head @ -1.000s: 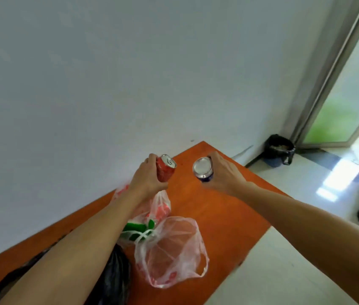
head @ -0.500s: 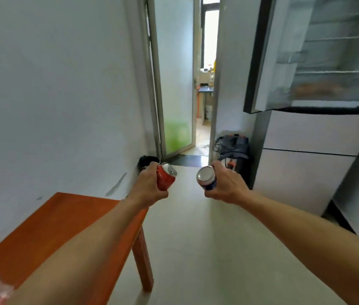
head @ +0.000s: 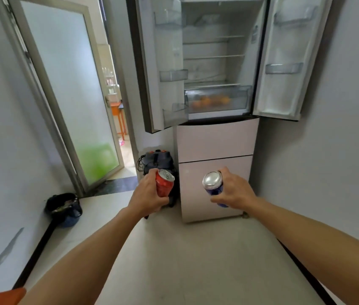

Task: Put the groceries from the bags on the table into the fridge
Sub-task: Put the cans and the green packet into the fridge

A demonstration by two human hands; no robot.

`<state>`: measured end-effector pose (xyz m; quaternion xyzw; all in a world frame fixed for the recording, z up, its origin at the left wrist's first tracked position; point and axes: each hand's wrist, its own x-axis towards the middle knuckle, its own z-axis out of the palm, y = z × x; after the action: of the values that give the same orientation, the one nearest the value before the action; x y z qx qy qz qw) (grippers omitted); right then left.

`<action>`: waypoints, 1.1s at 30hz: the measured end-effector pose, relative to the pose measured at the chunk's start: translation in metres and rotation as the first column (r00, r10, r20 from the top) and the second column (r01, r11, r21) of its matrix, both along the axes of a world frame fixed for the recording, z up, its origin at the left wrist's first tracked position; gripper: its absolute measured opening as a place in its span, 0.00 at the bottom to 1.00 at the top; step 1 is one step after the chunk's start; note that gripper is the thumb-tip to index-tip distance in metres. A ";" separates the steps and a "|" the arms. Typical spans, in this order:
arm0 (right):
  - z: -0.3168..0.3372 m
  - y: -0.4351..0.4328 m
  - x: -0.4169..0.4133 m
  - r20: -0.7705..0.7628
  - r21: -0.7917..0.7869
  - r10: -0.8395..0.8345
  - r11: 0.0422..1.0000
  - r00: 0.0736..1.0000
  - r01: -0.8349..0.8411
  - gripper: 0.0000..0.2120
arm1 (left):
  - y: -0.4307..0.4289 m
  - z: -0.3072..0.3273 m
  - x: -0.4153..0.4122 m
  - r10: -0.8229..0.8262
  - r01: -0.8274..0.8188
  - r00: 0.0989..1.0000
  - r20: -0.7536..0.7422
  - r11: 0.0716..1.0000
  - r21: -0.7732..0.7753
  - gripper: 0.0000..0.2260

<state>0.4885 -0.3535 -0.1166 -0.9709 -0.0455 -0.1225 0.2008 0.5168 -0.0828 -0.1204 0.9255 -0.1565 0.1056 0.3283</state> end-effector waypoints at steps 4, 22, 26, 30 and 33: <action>-0.014 -0.046 0.056 -0.021 -0.019 -0.057 0.998 0.998 0.057 0.31 | -0.045 -0.011 0.081 -0.048 0.047 0.999 -0.015 0.998 -0.033 0.36; 0.089 -0.112 0.403 0.258 0.111 0.007 0.993 0.966 -0.037 0.34 | -0.133 0.108 0.395 -0.113 0.138 0.989 0.095 0.932 -0.336 0.33; 0.114 -0.116 0.484 0.381 0.236 0.113 0.948 0.918 -0.214 0.33 | -0.145 0.123 0.441 0.032 0.030 0.990 0.140 0.906 -0.422 0.32; 0.124 -0.120 0.558 0.477 0.307 0.241 0.856 0.845 -0.417 0.33 | -0.157 0.124 0.484 0.216 -0.108 0.956 0.199 0.887 -0.449 0.33; 0.122 -0.117 0.599 0.473 0.333 0.317 0.799 0.822 -0.500 0.34 | -0.163 0.120 0.505 0.337 -0.214 0.916 0.218 0.870 -0.445 0.34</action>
<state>1.0878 -0.4707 0.0057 -0.8196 -0.2686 -0.2750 0.4248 1.0220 -0.2461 -0.0006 0.8225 -0.0420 0.3164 0.4708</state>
